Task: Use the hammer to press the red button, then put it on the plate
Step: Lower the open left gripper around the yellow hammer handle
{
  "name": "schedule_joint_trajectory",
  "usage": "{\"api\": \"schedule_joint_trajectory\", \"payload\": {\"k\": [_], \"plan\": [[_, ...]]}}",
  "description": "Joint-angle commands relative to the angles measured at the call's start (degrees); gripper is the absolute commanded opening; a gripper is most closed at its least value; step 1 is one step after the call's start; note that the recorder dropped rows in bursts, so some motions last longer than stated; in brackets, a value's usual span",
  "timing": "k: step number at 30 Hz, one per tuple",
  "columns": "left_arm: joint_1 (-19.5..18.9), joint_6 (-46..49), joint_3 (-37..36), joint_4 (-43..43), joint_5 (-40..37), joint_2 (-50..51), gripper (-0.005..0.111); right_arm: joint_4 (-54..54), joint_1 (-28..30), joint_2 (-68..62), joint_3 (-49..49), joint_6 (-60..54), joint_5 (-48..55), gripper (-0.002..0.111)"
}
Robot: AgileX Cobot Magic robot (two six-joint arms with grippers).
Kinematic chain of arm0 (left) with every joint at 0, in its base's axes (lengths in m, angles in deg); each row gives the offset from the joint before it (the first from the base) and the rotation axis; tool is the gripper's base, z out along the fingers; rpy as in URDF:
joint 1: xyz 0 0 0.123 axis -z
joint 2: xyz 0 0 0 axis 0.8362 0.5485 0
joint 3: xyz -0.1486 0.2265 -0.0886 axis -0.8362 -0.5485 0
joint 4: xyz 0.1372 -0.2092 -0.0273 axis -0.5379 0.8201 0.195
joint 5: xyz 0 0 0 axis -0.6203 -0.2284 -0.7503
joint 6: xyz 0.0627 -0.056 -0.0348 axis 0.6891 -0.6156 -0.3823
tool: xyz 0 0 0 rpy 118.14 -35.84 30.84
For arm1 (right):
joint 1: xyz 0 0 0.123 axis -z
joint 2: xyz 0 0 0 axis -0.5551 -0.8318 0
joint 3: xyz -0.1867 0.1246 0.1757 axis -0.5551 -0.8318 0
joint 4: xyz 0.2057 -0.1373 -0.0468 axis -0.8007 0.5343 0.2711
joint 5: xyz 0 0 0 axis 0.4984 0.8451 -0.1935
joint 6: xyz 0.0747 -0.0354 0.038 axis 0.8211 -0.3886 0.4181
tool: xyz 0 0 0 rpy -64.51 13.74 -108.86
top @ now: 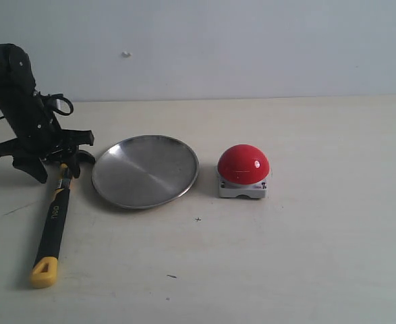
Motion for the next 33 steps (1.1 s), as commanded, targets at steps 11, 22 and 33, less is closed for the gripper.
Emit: {"api": "schedule_joint_trajectory", "payload": {"k": [11, 22, 33], "plan": [[0.4, 0.6, 0.3, -0.4, 0.8, -0.2, 0.061, 0.0, 0.4, 0.3, -0.2, -0.5, 0.0, 0.0], [0.4, 1.8, 0.3, -1.4, 1.6, -0.2, 0.061, 0.0, 0.4, 0.3, -0.2, -0.5, 0.0, 0.0], [0.4, 1.8, 0.3, -1.5, 1.6, -0.2, 0.061, 0.0, 0.4, 0.3, -0.2, -0.5, 0.0, 0.0]]}}
